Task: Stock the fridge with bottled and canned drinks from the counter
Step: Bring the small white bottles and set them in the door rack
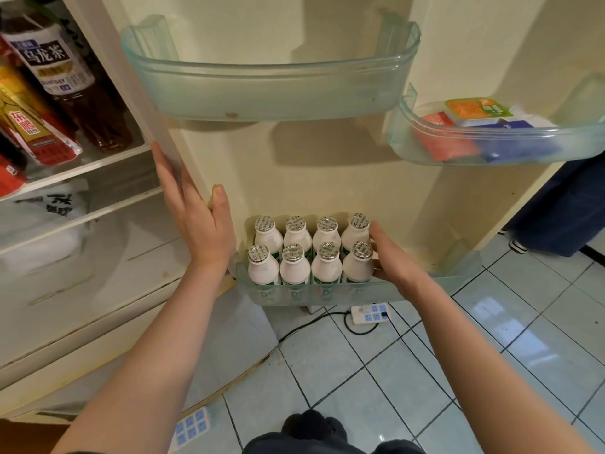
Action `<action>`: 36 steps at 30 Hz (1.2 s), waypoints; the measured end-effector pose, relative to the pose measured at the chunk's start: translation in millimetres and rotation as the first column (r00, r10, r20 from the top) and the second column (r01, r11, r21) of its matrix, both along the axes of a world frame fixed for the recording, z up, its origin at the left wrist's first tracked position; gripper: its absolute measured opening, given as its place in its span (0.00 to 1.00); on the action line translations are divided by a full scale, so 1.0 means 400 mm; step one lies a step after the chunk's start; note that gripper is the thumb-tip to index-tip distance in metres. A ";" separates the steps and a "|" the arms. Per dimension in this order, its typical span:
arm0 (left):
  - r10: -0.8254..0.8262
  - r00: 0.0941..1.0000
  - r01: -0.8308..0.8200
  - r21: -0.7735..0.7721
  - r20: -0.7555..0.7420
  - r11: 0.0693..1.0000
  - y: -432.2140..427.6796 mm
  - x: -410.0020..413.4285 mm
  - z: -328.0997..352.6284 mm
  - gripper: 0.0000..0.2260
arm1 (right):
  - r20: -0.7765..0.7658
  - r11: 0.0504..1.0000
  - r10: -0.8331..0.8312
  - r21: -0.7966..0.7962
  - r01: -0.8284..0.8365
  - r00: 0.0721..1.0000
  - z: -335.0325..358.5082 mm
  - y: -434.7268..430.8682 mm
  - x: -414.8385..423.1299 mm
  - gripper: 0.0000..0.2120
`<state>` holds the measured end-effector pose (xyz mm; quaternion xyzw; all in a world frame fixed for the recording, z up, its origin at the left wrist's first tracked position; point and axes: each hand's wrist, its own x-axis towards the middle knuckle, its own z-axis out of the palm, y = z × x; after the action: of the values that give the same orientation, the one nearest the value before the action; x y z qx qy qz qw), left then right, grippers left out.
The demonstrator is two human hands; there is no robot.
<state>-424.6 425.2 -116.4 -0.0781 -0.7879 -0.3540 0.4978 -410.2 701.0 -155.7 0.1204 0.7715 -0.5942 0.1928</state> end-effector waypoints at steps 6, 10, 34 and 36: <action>0.016 1.000 -0.016 0.013 0.016 1.000 0.001 -0.002 -0.001 0.23 | 0.034 1.000 -0.006 -0.002 0.007 0.999 -0.009 -0.018 -0.012 0.33; 0.025 1.000 -0.025 0.003 0.018 1.000 0.000 0.000 -0.003 0.24 | -0.007 0.998 0.028 0.058 -0.027 1.000 -0.006 -0.019 -0.008 0.32; 0.093 0.914 -0.204 0.249 0.396 0.947 -0.087 0.265 -0.052 0.11 | -0.723 0.980 0.067 0.177 0.090 0.687 0.107 -0.180 0.169 0.09; 0.101 0.881 -0.287 0.352 0.462 0.891 -0.109 0.314 -0.081 0.09 | -0.716 0.982 0.165 0.184 -0.045 0.679 0.109 -0.231 0.176 0.09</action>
<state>-298.9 381.4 -149.0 0.1895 -0.7900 -0.4667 0.3497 -339.7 608.4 -112.1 -0.1553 0.8328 -0.5209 -0.1050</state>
